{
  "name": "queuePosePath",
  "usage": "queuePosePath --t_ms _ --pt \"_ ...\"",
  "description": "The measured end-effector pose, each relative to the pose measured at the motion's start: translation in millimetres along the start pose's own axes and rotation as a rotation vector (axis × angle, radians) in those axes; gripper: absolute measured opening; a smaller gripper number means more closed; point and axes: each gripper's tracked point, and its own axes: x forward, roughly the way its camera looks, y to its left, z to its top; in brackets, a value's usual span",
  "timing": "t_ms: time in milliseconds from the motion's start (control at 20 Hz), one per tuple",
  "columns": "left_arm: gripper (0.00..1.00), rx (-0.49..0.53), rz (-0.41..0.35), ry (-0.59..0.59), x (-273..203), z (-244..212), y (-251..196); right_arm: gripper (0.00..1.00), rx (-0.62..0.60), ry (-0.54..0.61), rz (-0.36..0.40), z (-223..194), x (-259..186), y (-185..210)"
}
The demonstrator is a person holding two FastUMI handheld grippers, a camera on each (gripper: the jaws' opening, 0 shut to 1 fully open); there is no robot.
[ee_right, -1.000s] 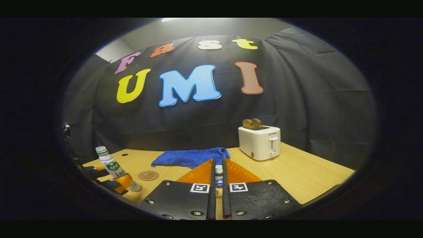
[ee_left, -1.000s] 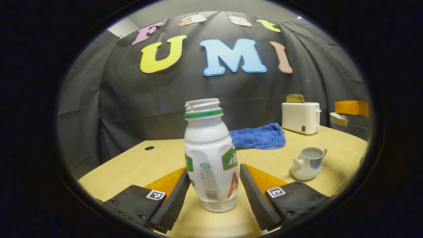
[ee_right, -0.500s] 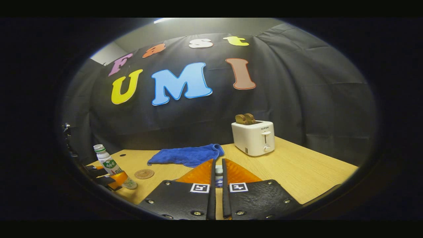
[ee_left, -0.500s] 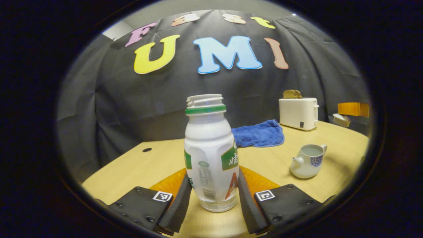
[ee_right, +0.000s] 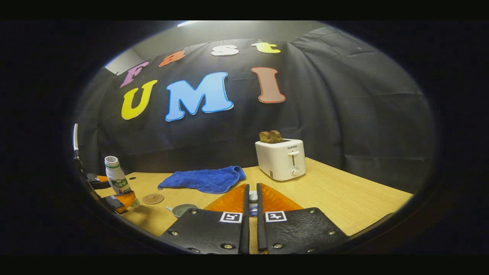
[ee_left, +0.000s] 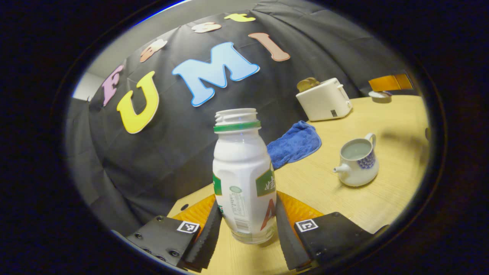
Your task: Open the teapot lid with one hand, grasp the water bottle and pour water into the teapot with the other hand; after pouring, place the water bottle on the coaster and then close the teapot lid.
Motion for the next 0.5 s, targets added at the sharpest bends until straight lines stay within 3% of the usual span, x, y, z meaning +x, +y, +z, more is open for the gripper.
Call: queuePosePath --t_ms 150,200,250,500 --pt "0.82 0.13 -0.011 0.027 5.3 0.5 -5.1 0.12 -0.002 -0.011 -0.005 0.5 -2.0 -7.1" --pt "0.82 0.176 -0.013 0.037 7.9 1.0 -7.5 0.0 -0.002 -0.016 -0.009 0.3 -2.0 -9.5" --pt "0.82 0.221 -0.015 0.045 9.4 2.2 -8.3 0.08 -0.001 -0.018 -0.013 0.7 -2.9 -12.0" --pt "0.82 0.421 -0.024 0.056 13.5 15.5 -14.2 0.08 0.035 -0.003 -0.014 -7.5 -3.7 -17.8"
